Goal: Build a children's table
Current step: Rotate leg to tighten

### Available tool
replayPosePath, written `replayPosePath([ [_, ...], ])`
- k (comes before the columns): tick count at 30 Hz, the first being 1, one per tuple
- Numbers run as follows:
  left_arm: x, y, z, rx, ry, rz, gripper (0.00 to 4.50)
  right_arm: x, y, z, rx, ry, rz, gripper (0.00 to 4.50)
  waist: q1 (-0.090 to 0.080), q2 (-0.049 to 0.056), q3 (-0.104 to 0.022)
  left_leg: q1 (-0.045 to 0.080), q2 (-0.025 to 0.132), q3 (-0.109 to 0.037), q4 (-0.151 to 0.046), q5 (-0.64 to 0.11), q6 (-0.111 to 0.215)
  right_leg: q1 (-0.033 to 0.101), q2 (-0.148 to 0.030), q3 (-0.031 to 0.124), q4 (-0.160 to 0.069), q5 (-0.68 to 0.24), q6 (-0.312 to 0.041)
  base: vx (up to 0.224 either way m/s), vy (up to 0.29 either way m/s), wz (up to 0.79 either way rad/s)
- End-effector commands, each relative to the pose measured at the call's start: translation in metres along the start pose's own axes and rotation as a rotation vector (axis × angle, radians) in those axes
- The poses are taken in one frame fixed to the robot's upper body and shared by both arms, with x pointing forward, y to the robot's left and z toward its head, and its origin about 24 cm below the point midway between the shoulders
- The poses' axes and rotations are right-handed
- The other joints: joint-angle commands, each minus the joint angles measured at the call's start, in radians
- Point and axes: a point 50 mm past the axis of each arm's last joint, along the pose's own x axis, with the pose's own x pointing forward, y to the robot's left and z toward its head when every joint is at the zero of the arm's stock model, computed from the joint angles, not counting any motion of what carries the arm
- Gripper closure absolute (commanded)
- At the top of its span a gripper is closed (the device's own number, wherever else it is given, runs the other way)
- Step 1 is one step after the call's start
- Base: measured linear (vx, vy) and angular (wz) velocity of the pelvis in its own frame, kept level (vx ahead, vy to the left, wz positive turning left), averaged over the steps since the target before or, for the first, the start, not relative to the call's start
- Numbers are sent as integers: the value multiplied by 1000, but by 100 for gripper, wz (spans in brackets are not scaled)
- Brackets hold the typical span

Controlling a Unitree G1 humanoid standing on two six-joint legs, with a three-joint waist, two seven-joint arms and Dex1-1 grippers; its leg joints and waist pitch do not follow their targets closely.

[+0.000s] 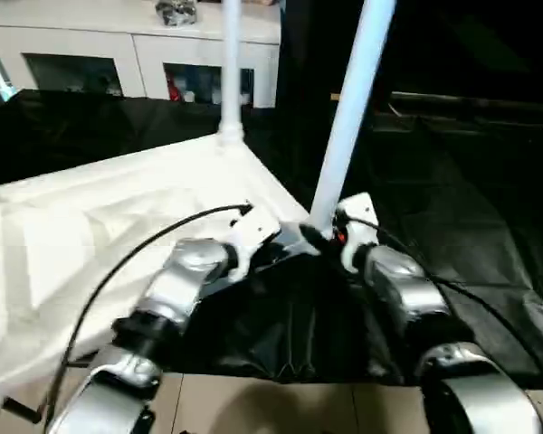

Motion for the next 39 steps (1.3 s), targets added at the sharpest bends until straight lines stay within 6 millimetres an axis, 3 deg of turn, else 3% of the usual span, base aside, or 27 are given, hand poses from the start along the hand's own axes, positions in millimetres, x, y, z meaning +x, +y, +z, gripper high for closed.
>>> replayPosePath([
  [1,16,-16,33,37,-118,-57,450,13,37,-6,-6,24,137,151,2,9,-71,4,17,0,-70,-242,19,52,-67,43,-80,-267,-190,0,0,0],
  [4,12,-16,29,48,-116,-77,450,11,33,-2,18,7,203,116,4,9,-70,0,17,2,-70,-217,39,56,-66,43,-77,-219,-210,0,0,0],
  [9,3,-13,21,66,-109,-110,450,3,20,0,-37,7,244,68,6,9,-68,0,19,0,-70,-234,43,56,-70,42,-82,-272,-202,0,0,0],
  [15,-15,-11,9,106,-99,-216,450,-13,0,4,-149,22,359,61,4,10,-70,-3,21,2,-67,-208,59,59,-70,44,-73,-202,-237,0,0,0],
  [16,-19,-12,7,114,-104,-241,450,-17,-2,3,-167,31,401,61,4,11,-69,0,22,4,-68,-218,61,54,-69,44,-74,-211,-239,0,0,0],
  [25,-42,-5,-4,146,-61,-337,450,-47,-4,-7,-231,110,721,61,15,8,-65,2,26,3,-70,-237,68,56,-68,44,-77,-252,-221,0,0,0],
  [31,-50,-4,-9,148,-41,-383,450,-57,-3,-7,-206,134,826,118,23,8,-64,4,25,3,-71,-243,56,54,-67,43,-80,-297,-209,0,0,0],
  [39,-53,-4,-10,140,-30,-412,450,-63,2,-10,-194,175,910,173,29,5,-65,3,25,4,-71,-224,52,53,-68,43,-77,-281,-210,0,0,0],
])
